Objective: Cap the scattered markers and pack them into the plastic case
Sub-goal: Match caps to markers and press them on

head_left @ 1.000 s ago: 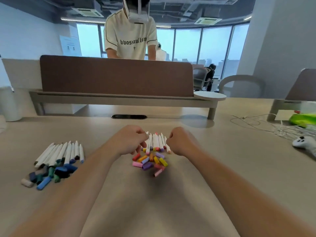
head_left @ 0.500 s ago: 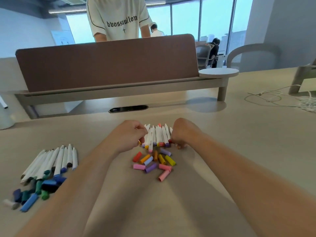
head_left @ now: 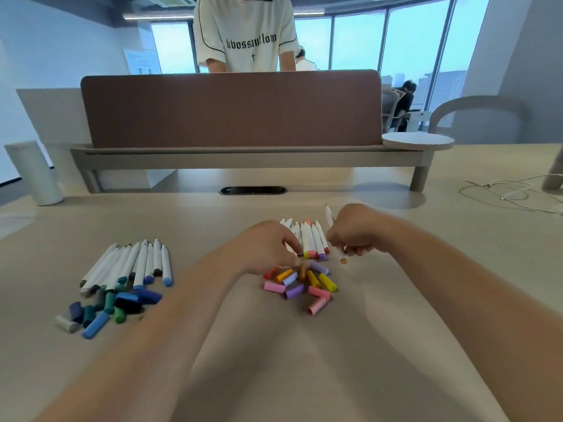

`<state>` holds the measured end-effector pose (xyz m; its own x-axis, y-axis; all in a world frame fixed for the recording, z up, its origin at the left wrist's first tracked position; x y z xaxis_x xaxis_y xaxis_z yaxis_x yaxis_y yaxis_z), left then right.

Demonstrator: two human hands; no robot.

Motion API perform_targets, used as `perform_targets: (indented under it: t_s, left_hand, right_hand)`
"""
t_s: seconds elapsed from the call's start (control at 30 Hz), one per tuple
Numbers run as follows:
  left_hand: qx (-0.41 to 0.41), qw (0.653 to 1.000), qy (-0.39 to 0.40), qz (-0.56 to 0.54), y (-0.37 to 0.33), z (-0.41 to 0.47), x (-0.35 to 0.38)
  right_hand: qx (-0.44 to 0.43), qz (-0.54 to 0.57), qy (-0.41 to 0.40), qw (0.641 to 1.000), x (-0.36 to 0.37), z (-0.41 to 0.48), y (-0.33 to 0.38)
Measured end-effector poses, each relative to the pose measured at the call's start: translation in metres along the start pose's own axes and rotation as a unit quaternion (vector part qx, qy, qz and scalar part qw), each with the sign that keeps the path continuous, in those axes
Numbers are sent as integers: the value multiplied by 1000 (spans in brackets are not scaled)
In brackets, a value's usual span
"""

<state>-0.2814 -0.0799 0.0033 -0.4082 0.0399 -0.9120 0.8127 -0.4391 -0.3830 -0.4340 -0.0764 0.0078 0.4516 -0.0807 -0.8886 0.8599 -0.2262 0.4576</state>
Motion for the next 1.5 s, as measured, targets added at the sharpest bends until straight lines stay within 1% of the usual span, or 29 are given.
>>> perform_targets:
  t_s: [0.13,0.23,0.37,0.43,0.47,0.53,0.6,0.63,0.7,0.77,0.8,0.83,1.1,1.23,1.37,1.5]
  left_hand:
    - [22,997,40,63,-5,5,20]
    - [23,995,59,74,-5,6,29]
    - [36,994,46,91,-8,7,30]
    - [26,997,26,72,-7,7,24]
    - [17,999,3,47,-6,8,17]
    - [-11,998,-49,-41,-1,11,1]
    - [-57,981,-85,-166,7,14,-11]
    - [-82,964,-100,-233,12,15,-13]
    - [-127,911,-131,-369,21,18,-13]
    - [-158,844,-157,-487,31,19,-9]
    - [-167,817,-165,-526,36,20,-6]
    - [-173,803,-170,-544,41,20,-4]
    - [-183,767,-188,-586,62,19,-2]
    - [-178,751,-187,-608,62,16,-1]
    - [-168,762,-185,-598,61,13,-3]
    - [-156,777,-180,-583,59,12,-5]
  right_hand:
    - [-8,34,2,999,6,-1,3]
    - [-10,59,-9,998,7,1,5]
    - [-13,93,-22,995,6,3,5]
    - [-22,109,-28,993,5,4,9]
    - [-31,119,-32,992,3,5,11]
    - [-51,144,-42,987,1,7,16]
    - [-73,169,-52,981,-1,10,22]
    - [-84,178,-56,979,-1,11,25]
    - [-105,177,-76,976,-1,12,30]
    - [-123,180,-93,971,1,11,31]
    - [-136,182,-99,969,2,10,32]
    - [-148,178,-100,968,4,8,32]
    - [-183,149,-68,969,9,-8,33]
    - [-181,139,-42,973,19,-10,31]
    - [-181,106,-39,977,26,-9,31]
    - [-183,99,-45,977,26,-8,33]
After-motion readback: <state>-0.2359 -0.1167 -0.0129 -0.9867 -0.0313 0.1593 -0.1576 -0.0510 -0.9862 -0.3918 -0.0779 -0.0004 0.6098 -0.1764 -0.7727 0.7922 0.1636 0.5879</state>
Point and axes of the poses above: each hand's wrist, its own z-axis towards the middle knuckle, its own x-axis out of the palm, y = z × x, the point moved 8 cm from there along z, towards the middle knuckle, and after that the axes turned 10 degrees about -y, right-handed, at the moved point
